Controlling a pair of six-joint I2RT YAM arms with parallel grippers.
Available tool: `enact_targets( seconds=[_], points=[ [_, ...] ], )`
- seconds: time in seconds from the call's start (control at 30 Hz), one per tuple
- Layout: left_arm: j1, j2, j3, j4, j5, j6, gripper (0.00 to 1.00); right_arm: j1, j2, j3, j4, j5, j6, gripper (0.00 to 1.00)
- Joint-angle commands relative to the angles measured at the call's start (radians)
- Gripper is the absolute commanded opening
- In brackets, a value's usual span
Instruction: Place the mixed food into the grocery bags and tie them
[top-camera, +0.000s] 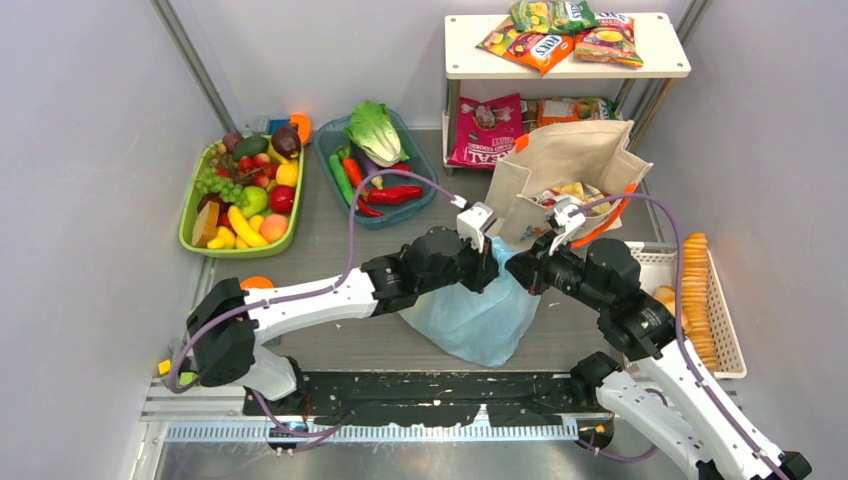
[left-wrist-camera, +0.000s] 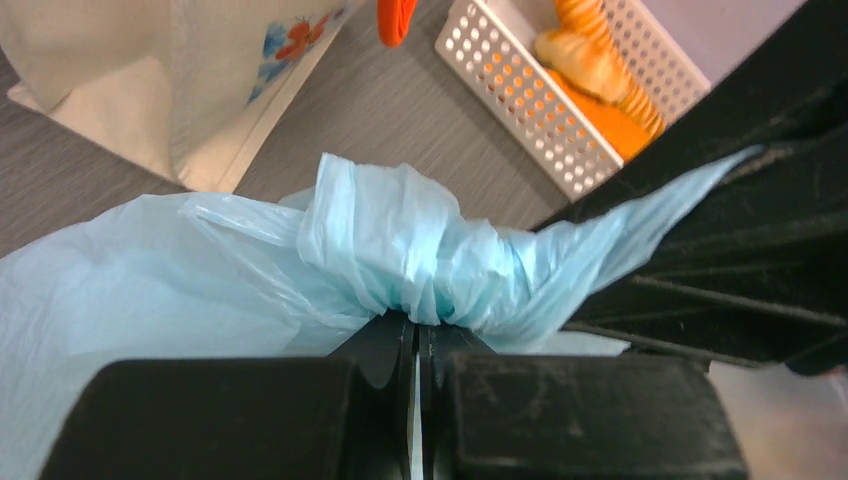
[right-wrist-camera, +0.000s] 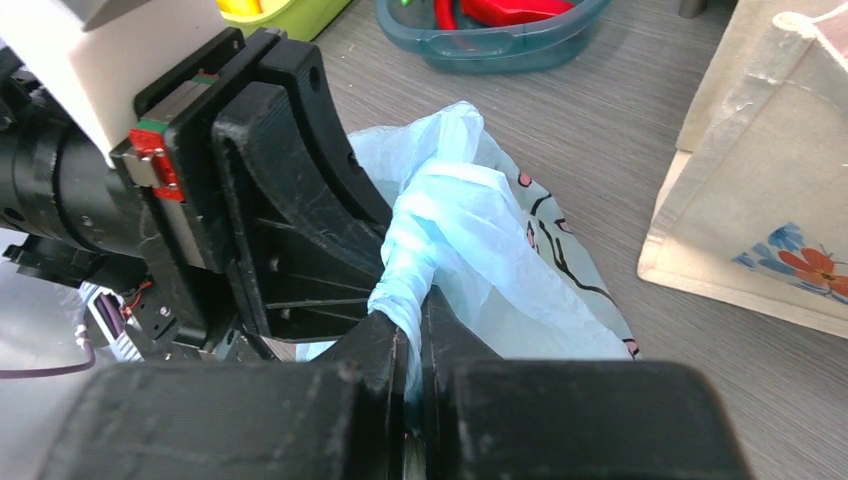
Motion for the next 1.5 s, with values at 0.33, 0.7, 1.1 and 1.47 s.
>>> enact_targets(
  seconds=[0.33,0.7,1.1,1.47],
  points=[
    [0.138,0.053,-0.11,0.509,-0.102,-0.125,0.0,0.191,0.13,0.147,0.055,0.182,-0.006,0.05],
    [0.245,-0.16,-0.257,0.538,0.176,-0.148,0.0,0.516,0.376,0.365,0.029,0.549,0.014,0.05],
    [0.369,-0.337,-0.274,0.228,0.473,-0.05,0.0,0.688,0.645,0.617,-0.06,0.782,0.118,0.05],
    [0.37,-0.212,-0.314,0.38,0.628,-0.163,0.0,0.684,0.502,0.452,-0.115,0.745,0.201,0.53]
  ],
)
